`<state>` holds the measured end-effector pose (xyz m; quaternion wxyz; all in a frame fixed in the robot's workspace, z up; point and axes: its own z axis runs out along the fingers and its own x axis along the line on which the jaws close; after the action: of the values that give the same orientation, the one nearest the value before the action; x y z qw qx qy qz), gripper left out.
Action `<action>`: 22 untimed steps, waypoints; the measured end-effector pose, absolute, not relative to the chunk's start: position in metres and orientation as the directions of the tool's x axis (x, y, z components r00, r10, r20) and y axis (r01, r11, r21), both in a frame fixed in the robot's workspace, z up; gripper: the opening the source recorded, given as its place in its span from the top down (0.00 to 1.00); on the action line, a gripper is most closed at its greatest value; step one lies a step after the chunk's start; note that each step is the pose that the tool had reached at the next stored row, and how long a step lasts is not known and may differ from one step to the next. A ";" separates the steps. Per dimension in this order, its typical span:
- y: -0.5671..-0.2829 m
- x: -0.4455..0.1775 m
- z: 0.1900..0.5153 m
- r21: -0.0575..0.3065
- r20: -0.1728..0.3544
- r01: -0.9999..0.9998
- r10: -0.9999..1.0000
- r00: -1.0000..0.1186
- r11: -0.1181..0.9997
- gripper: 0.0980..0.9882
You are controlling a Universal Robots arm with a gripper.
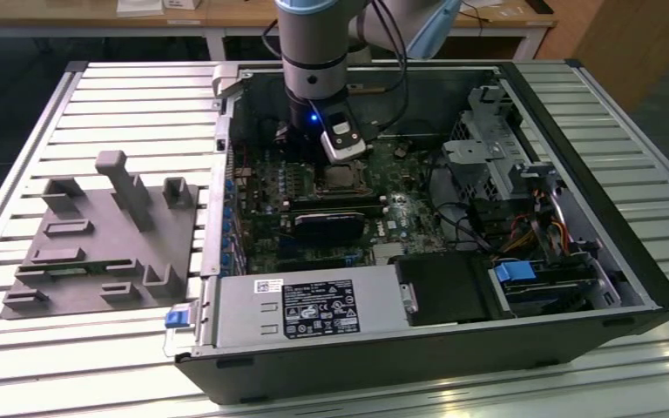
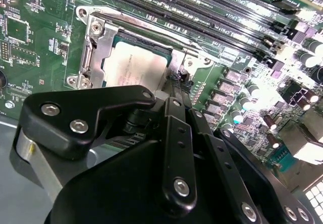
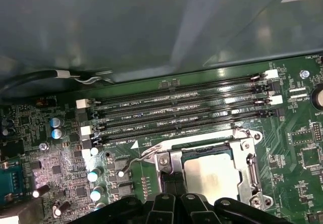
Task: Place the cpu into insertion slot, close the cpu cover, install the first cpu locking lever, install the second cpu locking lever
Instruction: 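Close the cpu cover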
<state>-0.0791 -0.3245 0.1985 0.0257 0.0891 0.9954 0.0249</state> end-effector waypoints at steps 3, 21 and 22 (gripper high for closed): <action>-0.325 -0.079 0.198 0.054 -0.047 0.176 0.179 -0.983 0.983 0.99; -0.325 -0.078 0.216 0.055 -0.047 0.176 0.179 -0.983 0.983 0.99; -0.324 -0.077 0.216 0.054 -0.047 0.176 0.179 -0.983 0.983 0.99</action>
<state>-0.0774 -0.3245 0.2163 0.0257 0.0892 0.9954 0.0250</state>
